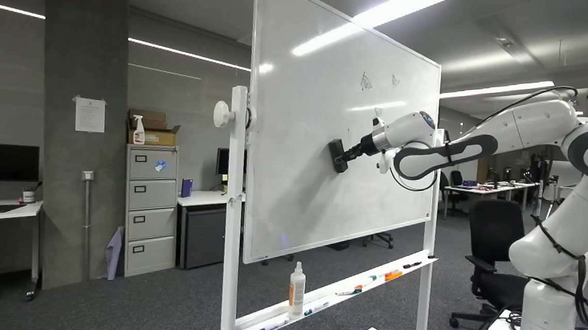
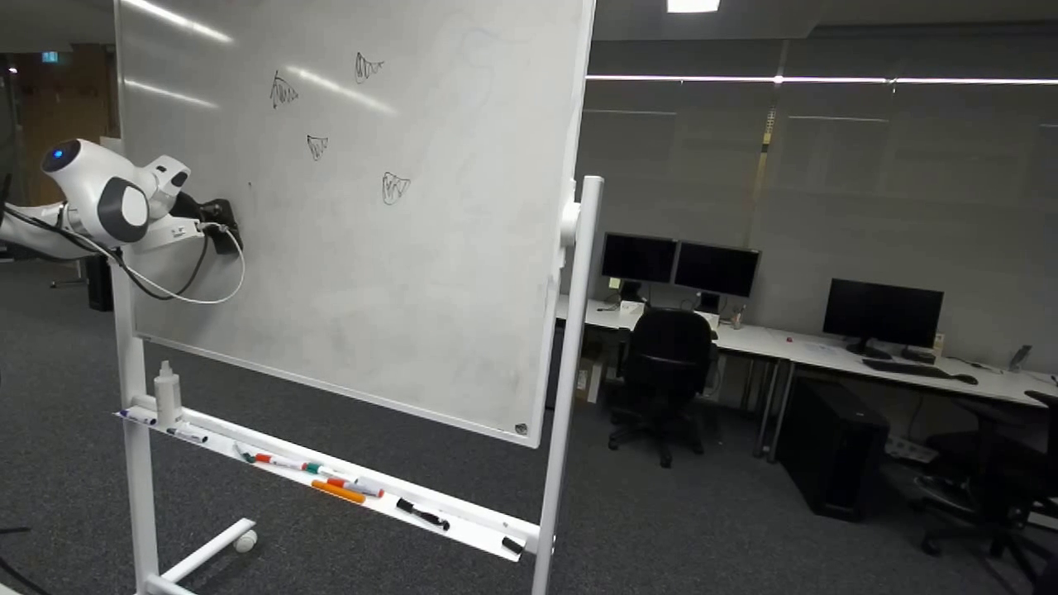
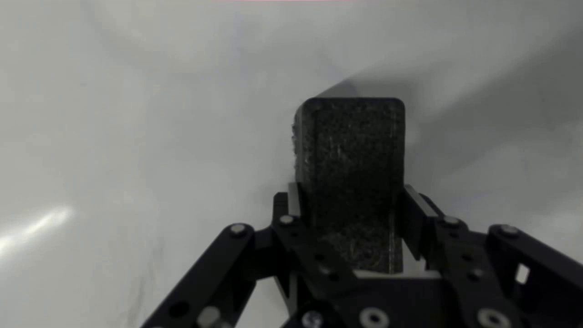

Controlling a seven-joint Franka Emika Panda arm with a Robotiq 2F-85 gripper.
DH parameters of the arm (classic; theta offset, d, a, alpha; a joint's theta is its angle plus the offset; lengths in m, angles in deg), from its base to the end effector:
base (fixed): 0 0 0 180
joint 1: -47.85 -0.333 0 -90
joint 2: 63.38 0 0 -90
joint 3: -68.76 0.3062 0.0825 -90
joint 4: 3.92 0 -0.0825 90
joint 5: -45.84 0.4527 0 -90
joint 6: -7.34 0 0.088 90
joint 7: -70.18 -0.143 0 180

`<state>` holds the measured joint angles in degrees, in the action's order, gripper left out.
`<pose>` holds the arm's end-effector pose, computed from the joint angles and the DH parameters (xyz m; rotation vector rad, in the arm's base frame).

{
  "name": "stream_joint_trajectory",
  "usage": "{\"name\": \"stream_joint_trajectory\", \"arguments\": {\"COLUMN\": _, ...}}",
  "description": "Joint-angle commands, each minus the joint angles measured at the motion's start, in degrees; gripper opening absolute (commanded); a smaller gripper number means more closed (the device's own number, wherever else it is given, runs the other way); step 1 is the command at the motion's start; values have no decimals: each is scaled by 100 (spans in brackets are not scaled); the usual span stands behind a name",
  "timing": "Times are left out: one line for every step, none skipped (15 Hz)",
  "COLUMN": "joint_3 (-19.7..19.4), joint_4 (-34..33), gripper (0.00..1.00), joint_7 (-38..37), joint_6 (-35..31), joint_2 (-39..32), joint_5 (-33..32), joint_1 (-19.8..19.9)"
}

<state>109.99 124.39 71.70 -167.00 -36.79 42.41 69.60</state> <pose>0.5435 0.2500 0.6000 2.3938 0.6952 1.6631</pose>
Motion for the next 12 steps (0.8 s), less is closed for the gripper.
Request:
{"name": "stream_joint_trajectory", "arguments": {"joint_3": -515, "joint_4": -519, "gripper": 30, "joint_7": 201, "joint_6": 211, "joint_2": 2, "joint_5": -6, "joint_1": 102}}
{"name": "stream_joint_trajectory", "arguments": {"joint_3": -625, "joint_4": -560, "gripper": 30, "joint_7": 182, "joint_6": 237, "joint_2": 66, "joint_5": 4, "joint_1": 118}}
{"name": "stream_joint_trajectory", "arguments": {"joint_3": -968, "joint_4": -589, "gripper": 30, "joint_7": -181, "joint_6": 240, "joint_2": 38, "joint_5": -448, "joint_1": -95}}
{"name": "stream_joint_trajectory", "arguments": {"joint_3": -1098, "joint_4": -631, "gripper": 30, "joint_7": -238, "joint_6": 238, "joint_2": 72, "joint_5": -508, "joint_1": -109}}
{"name": "stream_joint_trajectory", "arguments": {"joint_3": -1266, "joint_4": -655, "gripper": 30, "joint_7": -306, "joint_6": 222, "joint_2": 76, "joint_5": -585, "joint_1": -155}}
{"name": "stream_joint_trajectory", "arguments": {"joint_3": -1193, "joint_4": -682, "gripper": 30, "joint_7": -81, "joint_6": 190, "joint_2": 132, "joint_5": -271, "joint_1": 19}}
{"name": "stream_joint_trajectory", "arguments": {"joint_3": -1259, "joint_4": -707, "gripper": 30, "joint_7": -98, "joint_6": 169, "joint_2": 107, "joint_5": -292, "joint_1": 21}}
{"name": "stream_joint_trajectory", "arguments": {"joint_3": -1281, "joint_4": -732, "gripper": 30, "joint_7": -107, "joint_6": 166, "joint_2": 96, "joint_5": -312, "joint_1": 42}}
{"name": "stream_joint_trajectory", "arguments": {"joint_3": -1293, "joint_4": -731, "gripper": 30, "joint_7": -117, "joint_6": 147, "joint_2": 74, "joint_5": -329, "joint_1": 51}}
{"name": "stream_joint_trajectory", "arguments": {"joint_3": -1266, "joint_4": -709, "gripper": 30, "joint_7": -121, "joint_6": 135, "joint_2": 47, "joint_5": -348, "joint_1": 50}}
{"name": "stream_joint_trajectory", "arguments": {"joint_3": -1211, "joint_4": -694, "gripper": 30, "joint_7": -131, "joint_6": 128, "joint_2": 16, "joint_5": -369, "joint_1": 63}}
{"name": "stream_joint_trajectory", "arguments": {"joint_3": -1157, "joint_4": -682, "gripper": 30, "joint_7": -139, "joint_6": 134, "joint_2": 1, "joint_5": -388, "joint_1": 72}}
